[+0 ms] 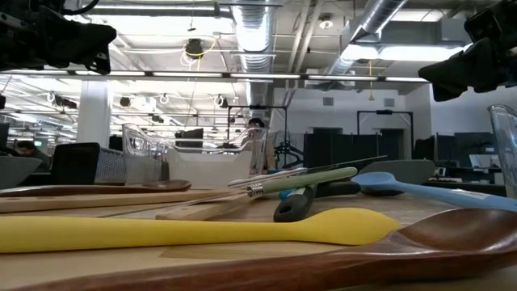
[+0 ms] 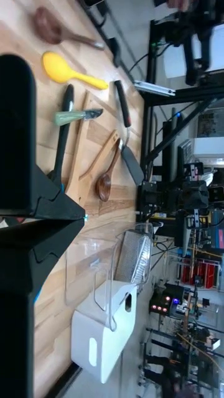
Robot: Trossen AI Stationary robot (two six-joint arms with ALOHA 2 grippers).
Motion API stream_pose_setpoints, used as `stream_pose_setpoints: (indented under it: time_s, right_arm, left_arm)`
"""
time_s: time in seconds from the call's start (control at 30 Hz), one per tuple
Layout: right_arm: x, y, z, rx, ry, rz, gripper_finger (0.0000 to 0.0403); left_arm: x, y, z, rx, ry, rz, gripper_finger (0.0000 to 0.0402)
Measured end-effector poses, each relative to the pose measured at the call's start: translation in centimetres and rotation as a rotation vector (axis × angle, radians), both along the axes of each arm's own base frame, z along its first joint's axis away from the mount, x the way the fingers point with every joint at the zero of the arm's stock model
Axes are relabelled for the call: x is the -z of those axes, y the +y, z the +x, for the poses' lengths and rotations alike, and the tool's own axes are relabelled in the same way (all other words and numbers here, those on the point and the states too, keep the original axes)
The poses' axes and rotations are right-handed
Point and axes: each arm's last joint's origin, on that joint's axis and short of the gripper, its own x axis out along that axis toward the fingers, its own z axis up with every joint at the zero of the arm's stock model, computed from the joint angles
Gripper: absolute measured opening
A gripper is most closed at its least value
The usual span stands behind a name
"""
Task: Pick & Place Kitchen Items
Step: Put the blue patterned table knife into the white bin
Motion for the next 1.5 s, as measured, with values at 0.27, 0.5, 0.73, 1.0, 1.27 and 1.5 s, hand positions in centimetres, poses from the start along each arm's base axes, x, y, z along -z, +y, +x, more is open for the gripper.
stream_pose_setpoints:
  time_s: [0.27,0.5,0.73,1.0,1.27,1.5]
  right_arm:
    - [0.0,0.0,0.0,0.009,-0.006,0.116,0.0000]
    - [0.0,0.0,0.0,0.009,-0.006,0.116,0.0000]
    - [0.0,0.0,0.0,0.009,-0.006,0.116,0.0000]
    - [0.0,0.0,0.0,0.009,-0.006,0.116,0.0000]
    - [-0.1,0.0,0.0,0.009,-0.009,0.117,0.0000]
    - [-0.8,0.0,0.0,0.005,-0.082,0.133,0.0000]
  left_arm:
    - [-0.1,0.0,0.0,0.021,0.010,-0.139,0.0008]
    - [-0.3,0.0,0.0,0.026,-0.003,-0.177,0.0008]
    - [-0.3,0.0,0.0,0.024,-0.005,-0.174,0.0008]
    - [-0.3,0.0,0.0,0.021,-0.007,-0.174,0.0008]
    - [-0.4,0.0,-0.1,0.026,-0.017,-0.199,0.0008]
    - [-1.6,0.0,-0.3,0.039,-0.146,-0.216,0.0008]
